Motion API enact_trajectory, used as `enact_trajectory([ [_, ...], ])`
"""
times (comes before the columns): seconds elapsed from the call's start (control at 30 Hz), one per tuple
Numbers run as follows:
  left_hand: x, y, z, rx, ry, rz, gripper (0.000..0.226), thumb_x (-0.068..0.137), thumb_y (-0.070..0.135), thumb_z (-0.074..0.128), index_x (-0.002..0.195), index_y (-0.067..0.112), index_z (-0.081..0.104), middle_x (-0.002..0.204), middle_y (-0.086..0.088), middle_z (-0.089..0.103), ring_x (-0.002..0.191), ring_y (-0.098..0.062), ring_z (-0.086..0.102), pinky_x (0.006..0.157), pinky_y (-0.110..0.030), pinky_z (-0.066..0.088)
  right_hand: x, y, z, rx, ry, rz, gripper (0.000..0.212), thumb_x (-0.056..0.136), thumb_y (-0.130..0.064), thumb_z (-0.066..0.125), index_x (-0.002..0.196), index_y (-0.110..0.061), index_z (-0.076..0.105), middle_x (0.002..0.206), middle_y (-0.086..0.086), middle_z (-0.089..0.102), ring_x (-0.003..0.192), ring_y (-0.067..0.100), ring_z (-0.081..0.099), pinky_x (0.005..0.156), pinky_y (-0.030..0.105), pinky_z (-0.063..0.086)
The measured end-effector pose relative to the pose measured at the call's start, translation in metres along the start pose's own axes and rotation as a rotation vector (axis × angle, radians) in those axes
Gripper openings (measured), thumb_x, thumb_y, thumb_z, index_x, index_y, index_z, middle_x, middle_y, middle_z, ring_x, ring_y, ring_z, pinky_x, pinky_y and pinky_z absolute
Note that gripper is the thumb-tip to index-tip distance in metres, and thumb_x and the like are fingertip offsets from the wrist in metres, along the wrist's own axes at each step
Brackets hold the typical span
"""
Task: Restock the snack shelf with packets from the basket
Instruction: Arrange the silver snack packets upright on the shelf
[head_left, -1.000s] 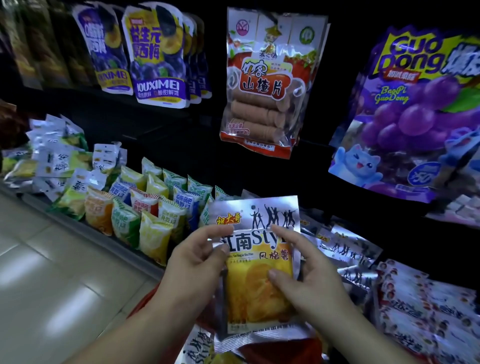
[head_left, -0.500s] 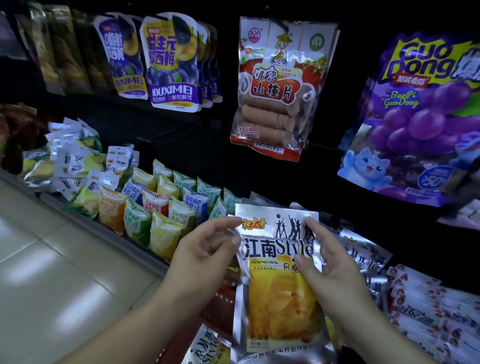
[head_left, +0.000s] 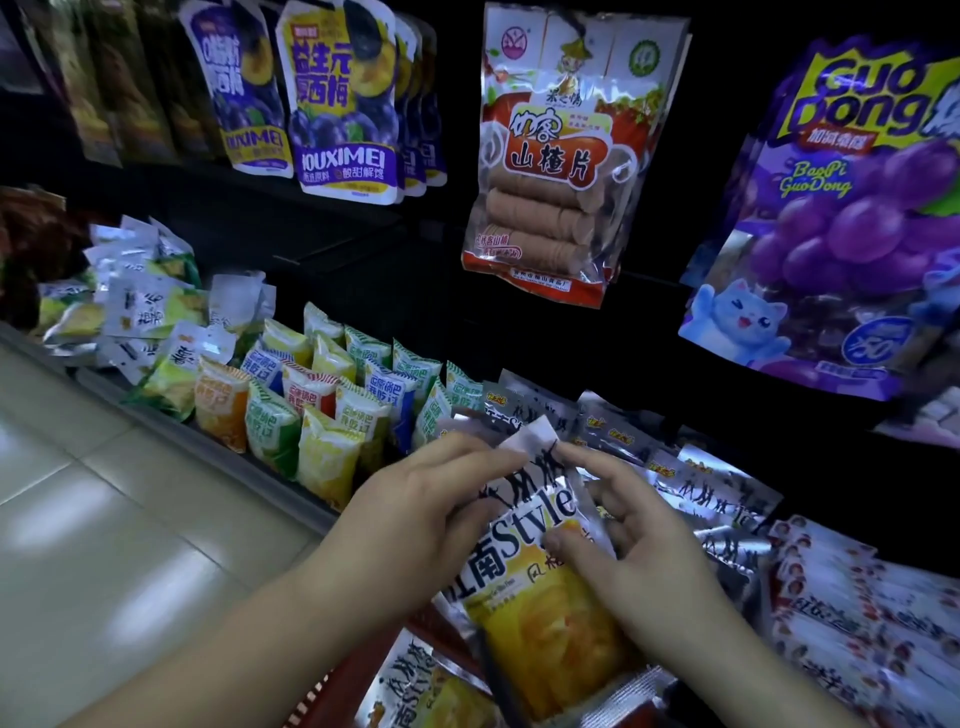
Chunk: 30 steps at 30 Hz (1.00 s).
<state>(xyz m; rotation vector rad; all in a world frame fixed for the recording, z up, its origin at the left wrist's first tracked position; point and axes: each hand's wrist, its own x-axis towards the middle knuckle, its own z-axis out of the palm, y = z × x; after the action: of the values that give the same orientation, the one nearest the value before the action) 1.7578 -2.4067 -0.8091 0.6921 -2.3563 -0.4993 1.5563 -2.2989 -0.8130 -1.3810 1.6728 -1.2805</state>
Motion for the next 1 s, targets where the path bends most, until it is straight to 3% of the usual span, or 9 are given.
enact_trajectory([
  [0.07,0.001,0.0,0.001,-0.016,0.023,-0.029,0.046,0.098,0.016,0.067,0.14,0.033,0.06,0.115,0.025,0.059,0.106,0.005,0.059,0.085,-0.019,0.054,0.001,0.002,0.0,0.028,0.002,0.028,0.066,0.08,-0.024,0.086,0.124,-0.063,0.058,0.125,-0.005,0.067,0.095,0.004,0.072,0.081,0.031,0.056],
  [0.2,0.004,0.002,-0.001,-0.32,0.08,-0.288,0.045,0.097,0.013,0.068,0.137,0.034,0.063,0.111,0.022,0.067,0.105,0.004,0.065,0.077,-0.015,0.058,0.0,0.003,-0.004,-0.001,-0.117,0.053,0.078,0.078,-0.024,0.089,0.129,-0.069,0.051,0.143,-0.029,0.052,0.131,-0.011,0.049,0.106,0.03,0.048],
  [0.33,0.008,0.003,-0.009,-0.405,0.281,-0.417,0.034,0.096,0.015,0.069,0.123,0.035,0.067,0.101,0.015,0.07,0.087,-0.006,0.07,0.068,-0.021,0.059,0.001,0.005,-0.005,-0.004,-0.08,0.126,0.076,0.089,-0.005,0.078,0.125,-0.068,0.055,0.133,-0.028,0.056,0.103,0.007,0.071,0.083,0.043,0.061],
  [0.43,0.003,-0.001,-0.012,-0.457,0.377,-0.606,0.025,0.088,0.032,0.078,0.108,0.033,0.063,0.103,0.004,0.07,0.094,-0.011,0.07,0.075,-0.033,0.062,0.005,0.006,-0.006,0.084,0.069,0.142,0.061,0.09,-0.003,0.076,0.123,-0.053,0.065,0.112,-0.031,0.069,0.08,0.02,0.074,0.077,0.05,0.06],
  [0.53,-0.008,0.008,0.002,-0.648,0.185,-0.714,0.025,0.081,0.03,0.084,0.096,0.025,0.065,0.1,-0.002,0.074,0.091,-0.024,0.073,0.081,-0.047,0.062,0.01,0.011,-0.008,0.253,0.18,0.166,0.047,0.089,-0.008,0.078,0.118,-0.044,0.071,0.124,-0.014,0.069,0.088,0.026,0.077,0.08,0.053,0.063],
  [0.6,-0.011,0.021,0.009,-0.785,0.037,-0.71,0.024,0.084,0.027,0.082,0.104,0.034,0.07,0.107,-0.003,0.072,0.088,-0.021,0.075,0.077,-0.043,0.064,0.011,0.011,-0.008,0.319,0.153,0.171,0.041,0.087,-0.015,0.079,0.118,-0.041,0.072,0.136,-0.008,0.063,0.096,0.024,0.076,0.081,0.051,0.064],
  [0.8,-0.004,0.017,0.01,-0.892,0.099,-0.727,0.05,0.088,0.014,0.078,0.126,0.044,0.066,0.127,-0.007,0.064,0.098,-0.021,0.075,0.076,-0.035,0.064,0.004,0.012,-0.007,0.351,-0.185,0.158,0.076,0.078,-0.014,0.087,0.135,-0.055,0.058,0.141,-0.017,0.061,0.122,0.008,0.064,0.092,0.044,0.059],
  [0.9,-0.002,0.014,0.008,-0.792,0.13,-0.718,0.051,0.089,0.028,0.078,0.131,0.05,0.06,0.129,0.002,0.063,0.101,-0.009,0.072,0.076,-0.023,0.061,0.007,0.013,-0.008,0.305,-0.085,0.147,0.063,0.082,-0.018,0.085,0.127,-0.056,0.062,0.141,-0.011,0.062,0.127,0.011,0.061,0.1,0.051,0.056],
  [1.0,-0.005,0.017,0.009,-0.724,-0.001,-0.734,0.054,0.088,0.031,0.079,0.131,0.055,0.058,0.124,0.005,0.065,0.097,-0.012,0.072,0.083,-0.036,0.062,0.011,0.014,-0.012,0.323,0.047,0.17,0.055,0.079,-0.028,0.086,0.123,-0.054,0.065,0.139,-0.015,0.063,0.132,0.005,0.056,0.106,0.053,0.051],
])
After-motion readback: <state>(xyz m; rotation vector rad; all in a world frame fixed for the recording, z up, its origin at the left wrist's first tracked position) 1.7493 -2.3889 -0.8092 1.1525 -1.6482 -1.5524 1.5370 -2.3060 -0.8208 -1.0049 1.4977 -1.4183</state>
